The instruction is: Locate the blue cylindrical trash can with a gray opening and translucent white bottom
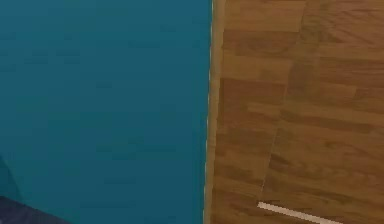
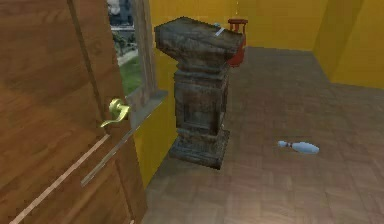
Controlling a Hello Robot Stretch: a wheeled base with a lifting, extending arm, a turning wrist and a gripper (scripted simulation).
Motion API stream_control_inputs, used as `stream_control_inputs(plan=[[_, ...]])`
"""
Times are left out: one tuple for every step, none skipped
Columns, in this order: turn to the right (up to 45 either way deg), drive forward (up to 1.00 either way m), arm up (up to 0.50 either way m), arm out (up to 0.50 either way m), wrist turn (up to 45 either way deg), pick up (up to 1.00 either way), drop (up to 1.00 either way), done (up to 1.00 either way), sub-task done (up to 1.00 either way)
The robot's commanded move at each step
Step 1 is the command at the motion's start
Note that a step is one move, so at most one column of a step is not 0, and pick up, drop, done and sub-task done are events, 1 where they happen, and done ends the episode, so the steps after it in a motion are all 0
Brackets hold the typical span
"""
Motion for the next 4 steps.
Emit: stream_control_inputs(plan=[[0.0,0.05,0.0,0.0,0.0,0.0,0.0,0.0,0.0],[-45.0,0.0,0.0,0.0,0.0,0.0,0.0,0.0,0.0],[-45.0,0.0,0.0,0.0,0.0,0.0,0.0,0.0,0.0],[-12.0,0.0,0.0,0.0,0.0,0.0,0.0,0.0,0.0]])
